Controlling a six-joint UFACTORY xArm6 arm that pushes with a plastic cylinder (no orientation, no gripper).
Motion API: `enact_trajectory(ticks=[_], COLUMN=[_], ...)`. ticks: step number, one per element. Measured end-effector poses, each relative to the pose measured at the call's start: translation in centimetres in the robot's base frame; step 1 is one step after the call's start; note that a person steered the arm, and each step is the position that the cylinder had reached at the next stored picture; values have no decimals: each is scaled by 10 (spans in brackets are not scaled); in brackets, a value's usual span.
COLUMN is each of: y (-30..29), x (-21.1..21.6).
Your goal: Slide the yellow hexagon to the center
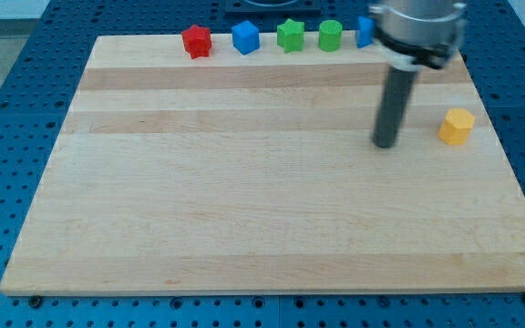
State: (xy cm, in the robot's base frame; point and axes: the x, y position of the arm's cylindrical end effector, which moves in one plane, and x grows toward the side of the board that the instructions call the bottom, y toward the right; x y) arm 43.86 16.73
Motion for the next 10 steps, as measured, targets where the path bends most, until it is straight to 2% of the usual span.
enact_trajectory(ticks=[1, 3, 4, 5, 6, 8, 10], y=[39, 62, 118, 125, 122, 95, 28], x=[33, 55, -6, -25, -35, -31, -17])
